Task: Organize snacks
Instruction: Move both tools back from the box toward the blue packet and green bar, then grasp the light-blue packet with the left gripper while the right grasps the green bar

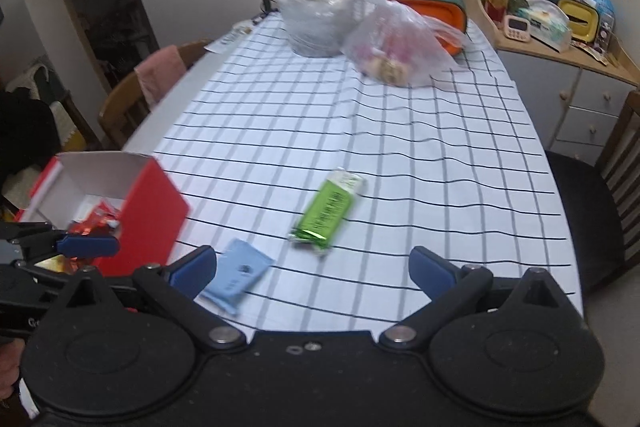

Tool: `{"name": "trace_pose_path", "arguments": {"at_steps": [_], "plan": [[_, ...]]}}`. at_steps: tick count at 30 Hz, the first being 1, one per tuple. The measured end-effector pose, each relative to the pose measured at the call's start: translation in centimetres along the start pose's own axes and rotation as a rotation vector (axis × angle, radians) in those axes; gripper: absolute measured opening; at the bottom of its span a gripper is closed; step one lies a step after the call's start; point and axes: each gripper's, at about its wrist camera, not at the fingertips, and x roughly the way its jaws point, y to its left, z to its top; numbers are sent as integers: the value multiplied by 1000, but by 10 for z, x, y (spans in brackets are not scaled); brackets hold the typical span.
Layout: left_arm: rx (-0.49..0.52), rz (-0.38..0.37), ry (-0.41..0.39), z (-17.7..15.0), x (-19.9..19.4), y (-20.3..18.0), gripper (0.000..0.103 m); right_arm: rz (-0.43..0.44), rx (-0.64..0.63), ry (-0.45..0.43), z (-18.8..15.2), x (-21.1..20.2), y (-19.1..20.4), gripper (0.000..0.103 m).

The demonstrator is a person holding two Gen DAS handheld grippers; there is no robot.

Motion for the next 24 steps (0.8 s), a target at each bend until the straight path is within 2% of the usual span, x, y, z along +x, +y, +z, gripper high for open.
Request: {"name": "trace_pose_path", "arguments": {"at_steps": [8, 14, 19, 24], "plan": [[-3, 44, 131, 11, 56, -20, 78, 17, 17, 67, 3, 34, -34, 103], [-36, 99, 222, 15, 92, -16, 78, 22, 1, 129, 7, 69, -43, 103], [-49, 147, 280, 13, 116, -6, 78, 34, 20, 158, 13, 97, -46, 103], [-77, 154, 304, 13, 129, 1, 78, 41, 0, 187, 16, 121, -41, 103]]}}
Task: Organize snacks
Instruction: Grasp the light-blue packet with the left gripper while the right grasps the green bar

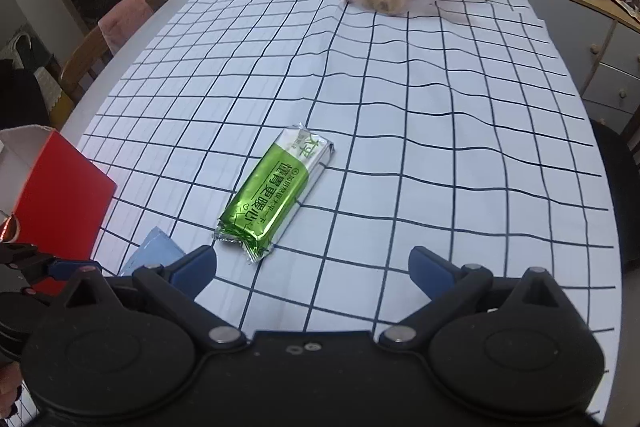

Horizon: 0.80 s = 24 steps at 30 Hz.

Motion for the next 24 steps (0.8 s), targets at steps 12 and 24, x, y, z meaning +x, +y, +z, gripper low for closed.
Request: {"name": "trace_pose_path", "arguments": {"at_steps": [12, 24], "plan": [[-25, 8, 25, 4, 18, 4, 76, -41, 12, 21, 30, 53, 20, 100], [1, 14, -14, -2, 11, 1, 47, -108, -5, 42, 39, 83, 46, 90]]}}
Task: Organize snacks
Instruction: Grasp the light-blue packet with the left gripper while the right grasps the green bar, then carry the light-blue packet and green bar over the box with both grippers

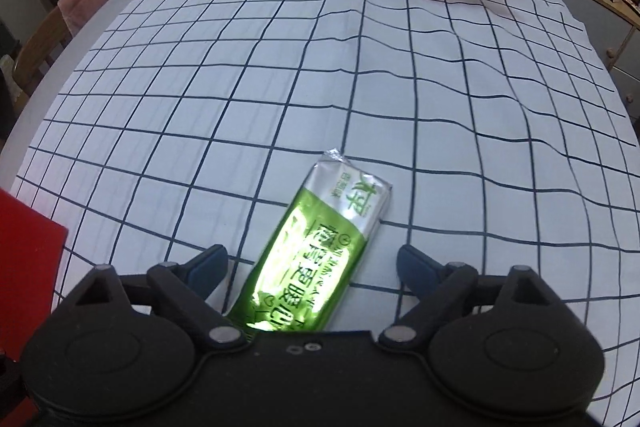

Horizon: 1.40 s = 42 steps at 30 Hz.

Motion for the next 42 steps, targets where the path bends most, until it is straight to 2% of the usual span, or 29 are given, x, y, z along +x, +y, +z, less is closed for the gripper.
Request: {"name": "trace_pose_path", "arguments": {"at_steps": [2, 7, 8, 13, 15, 22, 31, 42], "plan": [[-7, 1, -4, -2, -1, 0, 47, -11, -16, -3, 0, -1, 3, 87], [-35, 1, -15, -6, -2, 7, 47, -51, -62, -14, -5, -5, 5, 70], [-39, 1, -18, -6, -3, 6, 47, -51, -58, -10, -6, -7, 4, 68], [-52, -6, -28, -8, -10, 7, 47, -29, -88, -16, -14, -16, 1, 44], [-53, -8, -34, -9, -14, 7, 47, -6, -81, -23, -19, -20, -6, 41], [-59, -15, -60, -16, -29, 2, 47, 26, -38, -40, -43, -38, -31, 41], [-51, -42, -96, -31, -48, -3, 47, 78, -17, -86, -79, -90, -48, 41], [-31, -95, -142, -56, -86, 4, 47, 133, 20, -134, -118, -161, -35, 41]]}}
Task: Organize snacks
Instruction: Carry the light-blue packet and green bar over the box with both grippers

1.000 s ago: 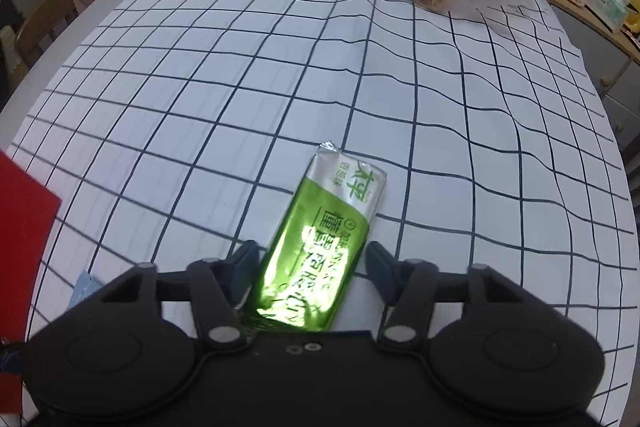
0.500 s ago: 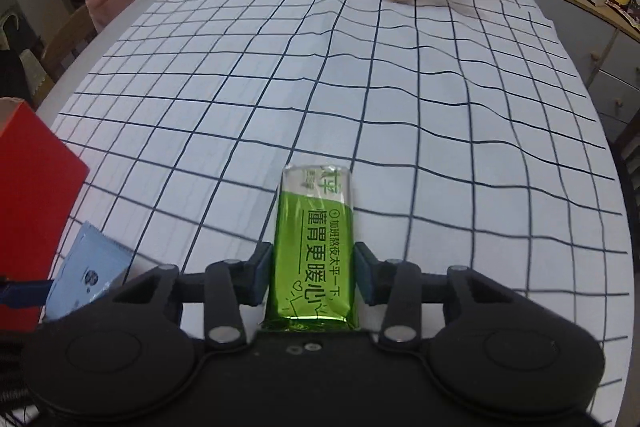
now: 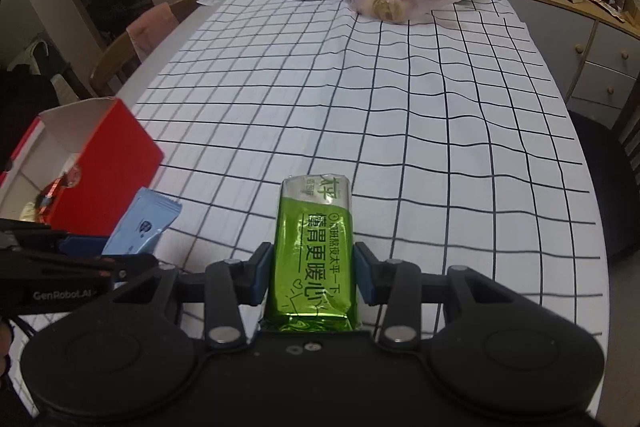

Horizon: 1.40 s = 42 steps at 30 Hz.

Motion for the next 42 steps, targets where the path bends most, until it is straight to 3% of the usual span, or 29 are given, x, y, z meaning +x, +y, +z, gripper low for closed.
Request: {"name": "trace_pose_path", "arguments": {"at_steps": [9, 20, 32, 42], "plan": [[27, -30, -77, -11, -56, 24, 47, 31, -5, -52, -8, -40, 47, 41], [-14, -24, -153, -15, -104, 93, 47, 82, -64, -113, 10, -53, 129, 41], [-81, 40, -202, -17, -127, 189, 47, 108, -129, -109, 27, -19, 213, 41], [-101, 106, -176, -6, -107, 251, 47, 92, -148, -71, 45, 32, 262, 41]]}}
